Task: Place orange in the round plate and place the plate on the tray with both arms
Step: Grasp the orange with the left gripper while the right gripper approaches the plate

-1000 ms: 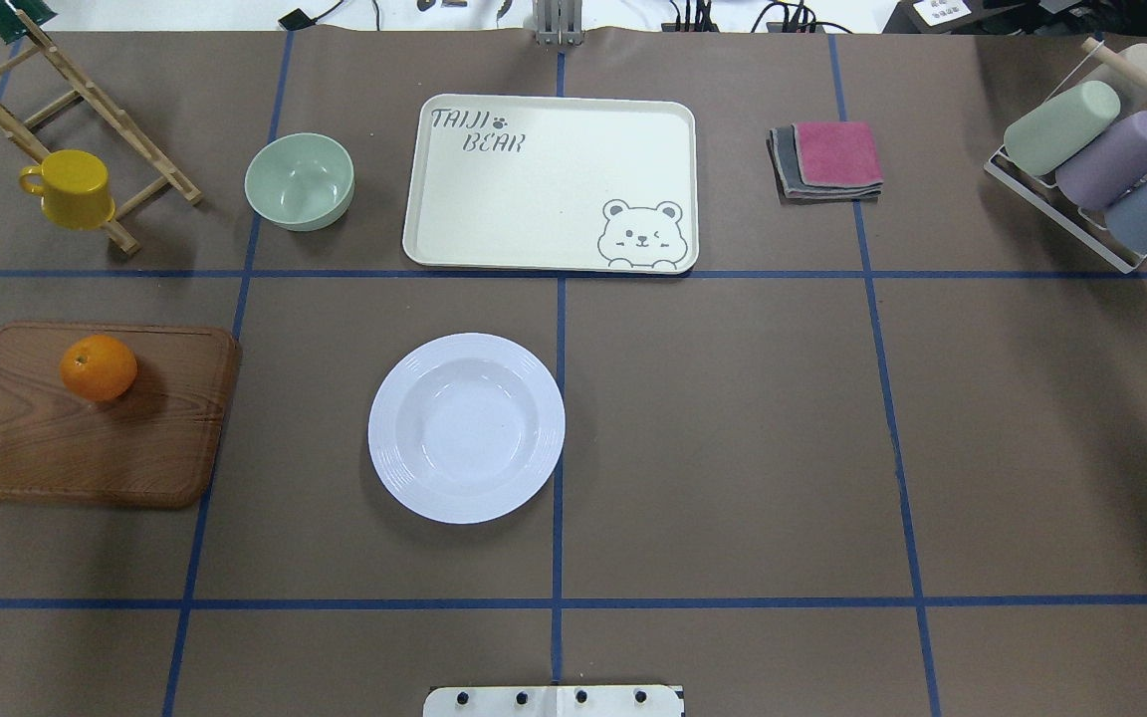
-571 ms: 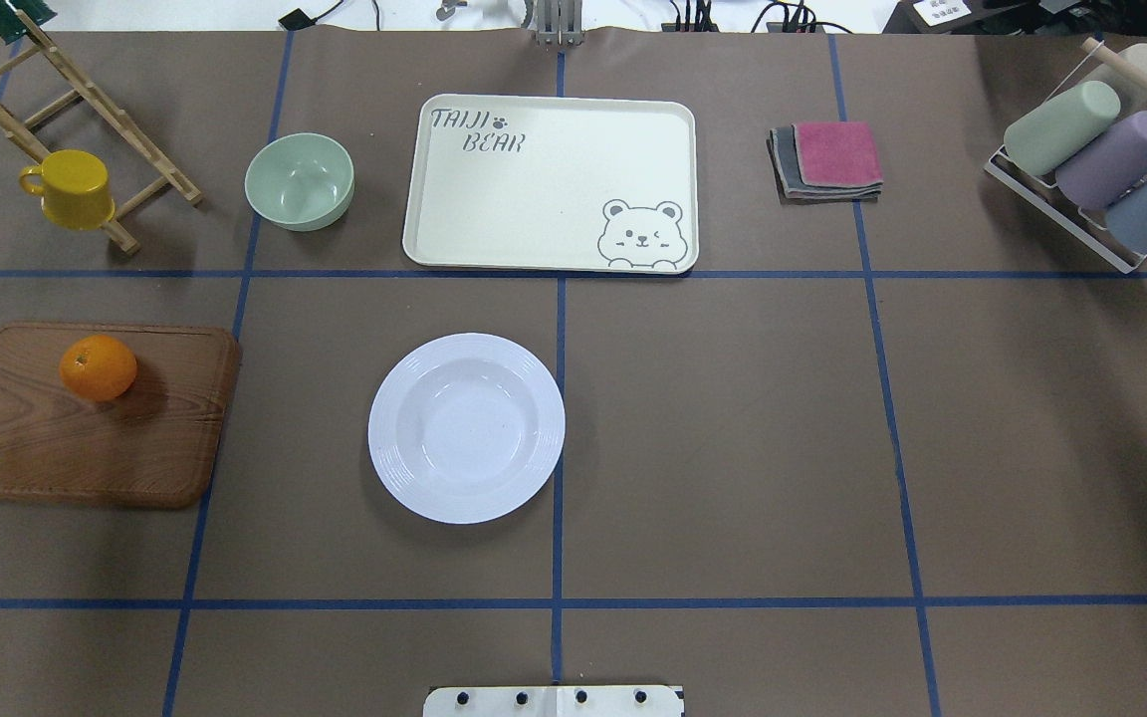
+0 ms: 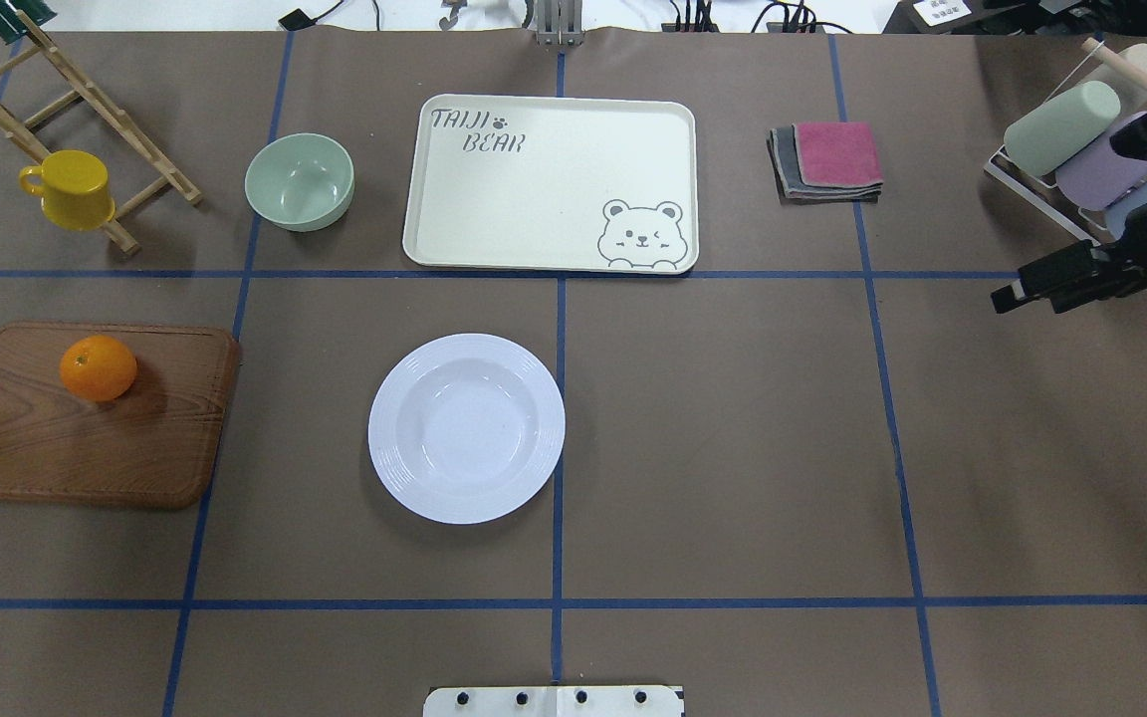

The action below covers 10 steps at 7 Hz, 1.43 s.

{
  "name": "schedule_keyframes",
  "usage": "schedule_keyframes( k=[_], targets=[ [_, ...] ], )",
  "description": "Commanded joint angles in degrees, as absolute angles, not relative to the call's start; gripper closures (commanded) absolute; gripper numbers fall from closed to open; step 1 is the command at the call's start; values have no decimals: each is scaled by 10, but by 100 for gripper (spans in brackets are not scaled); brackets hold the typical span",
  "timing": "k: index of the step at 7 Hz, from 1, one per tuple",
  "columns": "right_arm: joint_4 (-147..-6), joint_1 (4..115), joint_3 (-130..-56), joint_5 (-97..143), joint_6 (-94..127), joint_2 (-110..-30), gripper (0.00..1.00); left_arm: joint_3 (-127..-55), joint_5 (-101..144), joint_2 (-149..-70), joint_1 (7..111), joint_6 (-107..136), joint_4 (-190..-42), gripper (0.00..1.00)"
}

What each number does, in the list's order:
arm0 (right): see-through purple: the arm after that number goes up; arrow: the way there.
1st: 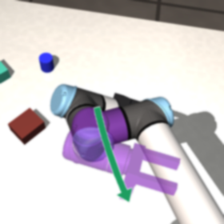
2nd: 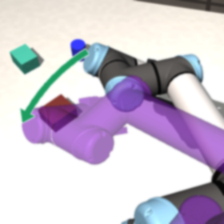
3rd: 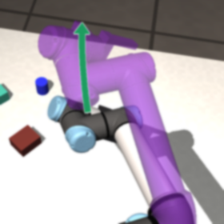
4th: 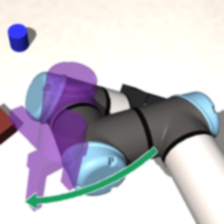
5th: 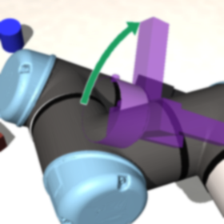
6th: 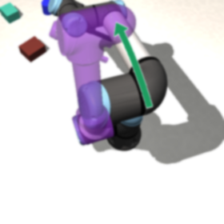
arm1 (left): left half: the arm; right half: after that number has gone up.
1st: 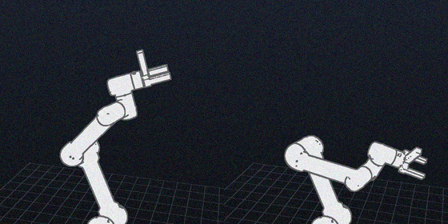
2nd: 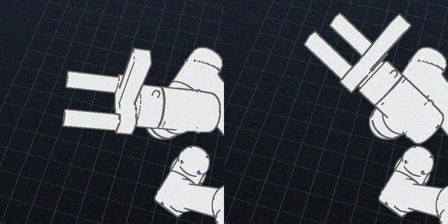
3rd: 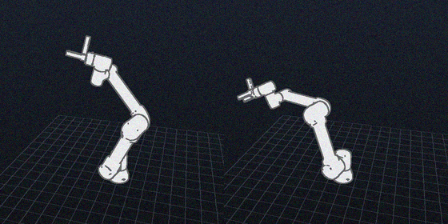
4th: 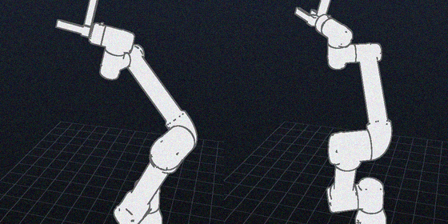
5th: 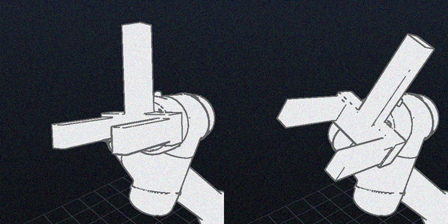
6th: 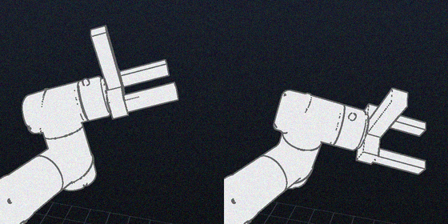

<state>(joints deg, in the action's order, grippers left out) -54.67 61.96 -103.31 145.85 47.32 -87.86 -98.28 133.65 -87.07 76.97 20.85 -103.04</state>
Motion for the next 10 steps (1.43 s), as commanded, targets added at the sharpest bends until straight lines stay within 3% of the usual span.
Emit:
schedule_keyframes(
  k=[1,3,4,5,10],
  targets=[
    [-394,539,-1027,1421,738,-843,0,-1020,1335,-878,717,298,-1031,0],
    [-307,475,-1029,1338,931,-808,0,-1049,1333,-878,665,371,-1045,0],
    [-281,409,-1030,1274,976,-794,6,-1047,1323,-878,628,428,-1088,0],
    [-281,364,-1036,1194,989,-775,0,-1048,1301,-883,597,468,-1099,0],
    [-281,297,-1043,1105,985,-774,0,-1020,1256,-911,532,518,-1101,1]
  ],
)
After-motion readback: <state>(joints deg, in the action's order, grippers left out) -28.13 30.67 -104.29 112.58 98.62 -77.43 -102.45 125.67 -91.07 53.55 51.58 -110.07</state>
